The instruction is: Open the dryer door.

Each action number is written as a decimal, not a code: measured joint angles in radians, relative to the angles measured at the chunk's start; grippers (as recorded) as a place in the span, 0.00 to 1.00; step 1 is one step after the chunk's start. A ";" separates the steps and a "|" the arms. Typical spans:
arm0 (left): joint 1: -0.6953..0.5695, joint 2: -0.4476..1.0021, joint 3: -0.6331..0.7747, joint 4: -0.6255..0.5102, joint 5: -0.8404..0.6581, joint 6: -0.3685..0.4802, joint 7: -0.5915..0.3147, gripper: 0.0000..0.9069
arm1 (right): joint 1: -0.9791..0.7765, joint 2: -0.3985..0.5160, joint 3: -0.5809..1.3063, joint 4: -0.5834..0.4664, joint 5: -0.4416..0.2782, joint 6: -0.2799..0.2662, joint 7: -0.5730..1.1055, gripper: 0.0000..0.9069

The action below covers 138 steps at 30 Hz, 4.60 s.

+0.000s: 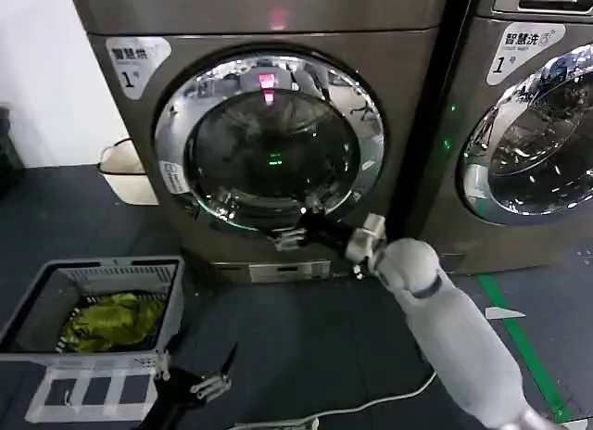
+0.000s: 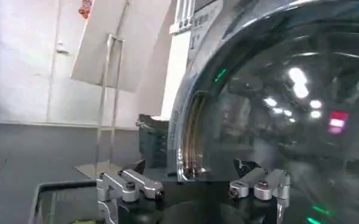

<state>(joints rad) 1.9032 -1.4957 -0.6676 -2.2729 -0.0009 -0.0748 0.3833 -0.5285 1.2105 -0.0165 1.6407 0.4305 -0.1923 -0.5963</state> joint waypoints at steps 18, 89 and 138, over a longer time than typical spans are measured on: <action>-0.002 -0.013 0.008 0.017 0.017 -0.006 0.002 1.00 | 0.215 0.193 -0.146 -0.336 -0.073 0.087 -0.007 1.00; -0.396 0.227 -0.516 0.215 -0.546 0.291 0.175 1.00 | 0.067 0.011 -0.109 -0.073 0.076 0.119 -0.768 1.00; -0.966 0.632 0.512 0.255 -0.739 0.243 0.204 1.00 | -0.678 -0.172 1.488 0.071 0.128 0.092 -0.136 1.00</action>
<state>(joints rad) 0.9371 -0.8640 -0.1561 -2.0178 -0.7399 0.1678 0.5877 -1.2067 1.0388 1.4711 1.7121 0.5587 -0.1002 -0.7321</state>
